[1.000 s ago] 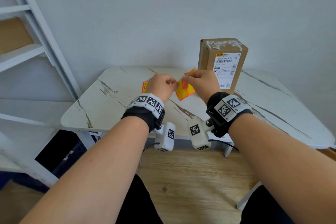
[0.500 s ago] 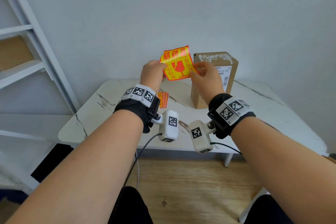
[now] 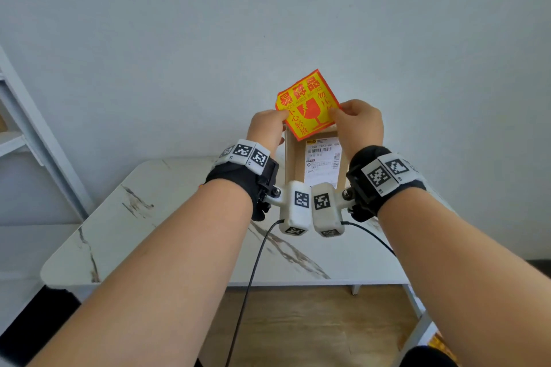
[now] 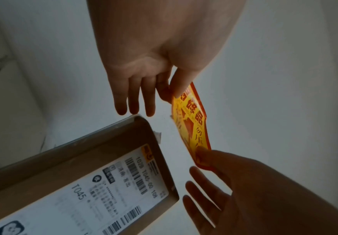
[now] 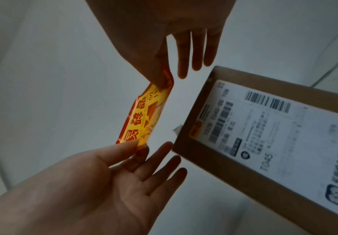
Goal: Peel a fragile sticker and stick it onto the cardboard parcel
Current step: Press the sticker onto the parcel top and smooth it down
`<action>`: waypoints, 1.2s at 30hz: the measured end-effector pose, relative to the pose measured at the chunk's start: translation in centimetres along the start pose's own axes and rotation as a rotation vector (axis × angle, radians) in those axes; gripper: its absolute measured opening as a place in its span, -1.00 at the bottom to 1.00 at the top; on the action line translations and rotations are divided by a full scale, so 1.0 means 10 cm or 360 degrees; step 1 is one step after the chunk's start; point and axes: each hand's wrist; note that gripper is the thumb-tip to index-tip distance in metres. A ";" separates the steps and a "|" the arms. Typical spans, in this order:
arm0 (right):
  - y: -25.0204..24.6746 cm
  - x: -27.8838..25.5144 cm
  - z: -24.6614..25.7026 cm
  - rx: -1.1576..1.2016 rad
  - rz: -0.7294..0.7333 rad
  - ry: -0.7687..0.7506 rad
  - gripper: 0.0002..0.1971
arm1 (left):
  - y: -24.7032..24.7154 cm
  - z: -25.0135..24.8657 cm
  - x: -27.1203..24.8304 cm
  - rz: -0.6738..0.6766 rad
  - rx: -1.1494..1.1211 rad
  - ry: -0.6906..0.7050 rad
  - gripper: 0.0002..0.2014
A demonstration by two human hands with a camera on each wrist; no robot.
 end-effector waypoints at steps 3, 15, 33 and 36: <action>-0.03 0.06 -0.05 0.0029 0.0033 0.0105 -0.77 | 0.05 0.00 0.06 -0.0009 0.0016 -0.0029 -0.91; -0.03 -0.15 -0.06 0.0204 0.0123 0.0142 -0.79 | -0.11 -0.09 -0.06 -0.0006 0.0116 -0.0026 -0.87; -0.13 0.00 0.08 0.0144 0.0149 0.0100 -0.90 | -0.12 -0.20 0.06 -0.0082 0.0362 0.0130 -0.61; -0.12 0.04 0.05 0.0133 0.0158 0.0120 -0.88 | -0.13 -0.19 0.10 -0.0141 0.0444 0.0076 -0.48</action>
Point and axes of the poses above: each hand's wrist, its own x-axis towards the middle knuckle, its own y-axis out of the palm, z = x × y, and after that the axes turned 9 degrees about z, right-handed
